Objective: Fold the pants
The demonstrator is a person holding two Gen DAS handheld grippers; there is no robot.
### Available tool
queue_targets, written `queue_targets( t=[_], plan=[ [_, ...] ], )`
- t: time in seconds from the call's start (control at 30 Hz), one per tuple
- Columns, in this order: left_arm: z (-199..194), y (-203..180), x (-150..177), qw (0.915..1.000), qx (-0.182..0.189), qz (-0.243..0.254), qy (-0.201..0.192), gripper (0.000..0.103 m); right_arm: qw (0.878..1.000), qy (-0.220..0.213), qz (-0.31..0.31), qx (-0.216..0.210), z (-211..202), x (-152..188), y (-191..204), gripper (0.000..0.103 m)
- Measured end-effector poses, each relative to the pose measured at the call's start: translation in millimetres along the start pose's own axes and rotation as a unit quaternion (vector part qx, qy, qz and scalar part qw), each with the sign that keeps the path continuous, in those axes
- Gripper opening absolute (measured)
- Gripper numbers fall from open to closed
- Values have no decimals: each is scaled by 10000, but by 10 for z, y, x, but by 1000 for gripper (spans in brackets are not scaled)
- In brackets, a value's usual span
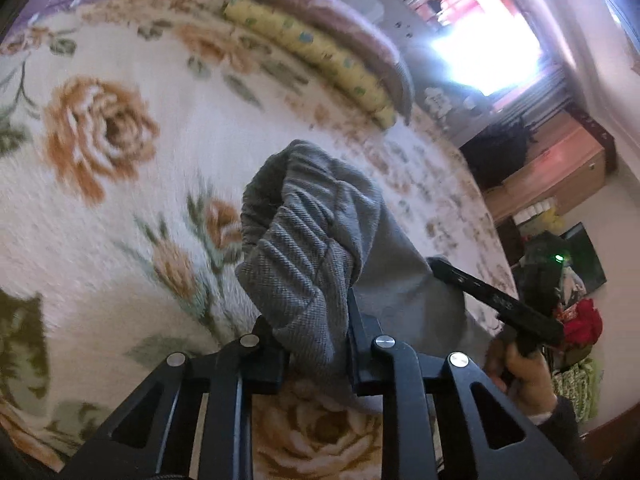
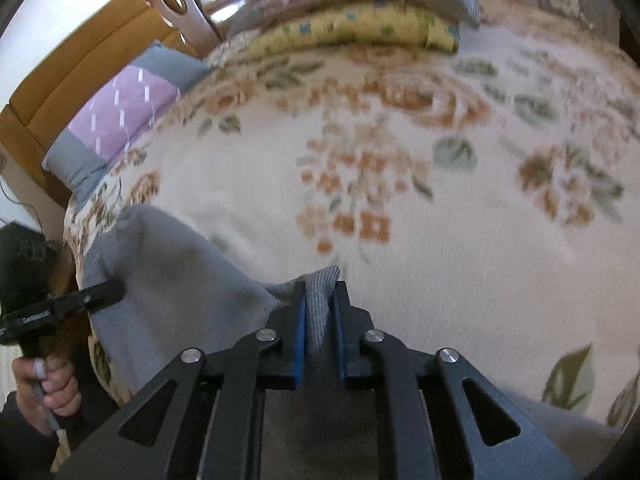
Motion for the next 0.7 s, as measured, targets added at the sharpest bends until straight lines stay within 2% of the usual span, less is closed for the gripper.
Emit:
queue_targets(
  t=[0.07,0.2,0.27,0.37,0.4,0.43,0.5,0.63,0.7],
  plan=[
    [13,40,-3,9999,-85,63,48,21,9998,-133,126,-91,0,-116,-16,13],
    [236,304,98,9984,-429,74,349,19,9997,78,217,-12,263,-43,-76,13],
    [242,382,119,9987,-269,-70,415,21,9994,256,236,81,419,59,-117,16],
    [126,413,78,9987,-380,24,347,25,9992,193,350,90,404,65,-145,27],
    [98,415,53,9986,-419,55,326,28,9990,165,381,167,348,54,-151,35],
    [39,426,36,9984,-468,94,298,29,9990,77,368,246,253,40,-146,38],
    [-70,430,19,9980,-551,182,238,33,9992,-137,322,206,68,35,-108,38],
    [-285,381,-71,9954,-860,410,-27,31,9981,-471,386,85,-399,166,-81,38],
    [-337,278,-110,9961,-752,454,-107,31,9972,-575,472,92,-593,274,-120,38]
  ],
)
Point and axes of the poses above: each gripper's, at about its wrist camera, not at the fingertips, and z roughly the way its jaws point, y to its left, x to its underside, the point moved 10 cm from there along z, roughly the way its jaws point, and after that the axes turned 2 degrees about -x, right-handed, at the moved point
